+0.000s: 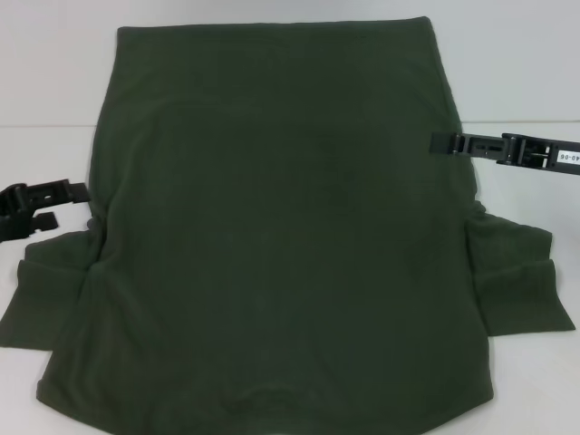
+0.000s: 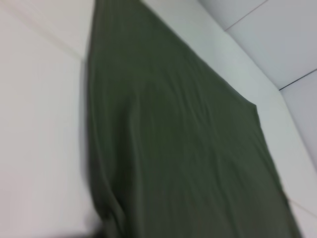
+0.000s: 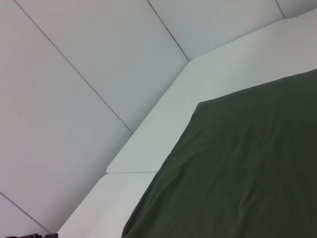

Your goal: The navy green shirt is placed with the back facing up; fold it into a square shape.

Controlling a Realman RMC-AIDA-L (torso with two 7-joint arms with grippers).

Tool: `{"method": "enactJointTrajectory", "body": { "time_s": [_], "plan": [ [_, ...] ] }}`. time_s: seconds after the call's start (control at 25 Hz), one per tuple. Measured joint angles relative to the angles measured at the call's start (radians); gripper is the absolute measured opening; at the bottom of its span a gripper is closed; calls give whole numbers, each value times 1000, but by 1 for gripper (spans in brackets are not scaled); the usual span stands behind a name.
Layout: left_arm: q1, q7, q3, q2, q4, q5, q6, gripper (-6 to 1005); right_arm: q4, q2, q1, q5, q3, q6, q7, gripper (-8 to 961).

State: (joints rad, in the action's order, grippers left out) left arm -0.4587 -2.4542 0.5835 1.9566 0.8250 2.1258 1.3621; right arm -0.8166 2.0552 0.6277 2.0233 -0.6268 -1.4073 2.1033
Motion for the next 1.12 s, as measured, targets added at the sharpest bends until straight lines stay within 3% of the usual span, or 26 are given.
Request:
{"method": "enactJointTrajectory", "body": {
  "time_s": [0.12, 0.48, 1.12],
  "plan": [
    [16, 110, -11, 8, -1, 1, -51, 808, 9, -3, 4, -3, 1, 1, -3, 886],
    [35, 85, -27, 6, -81, 28, -181, 797, 25, -7, 7, -6, 4, 14, -3, 885],
    [48, 46, -19, 21, -90, 77, -197, 778, 25, -8, 10, -18, 6, 16, -4, 885]
  ]
}}
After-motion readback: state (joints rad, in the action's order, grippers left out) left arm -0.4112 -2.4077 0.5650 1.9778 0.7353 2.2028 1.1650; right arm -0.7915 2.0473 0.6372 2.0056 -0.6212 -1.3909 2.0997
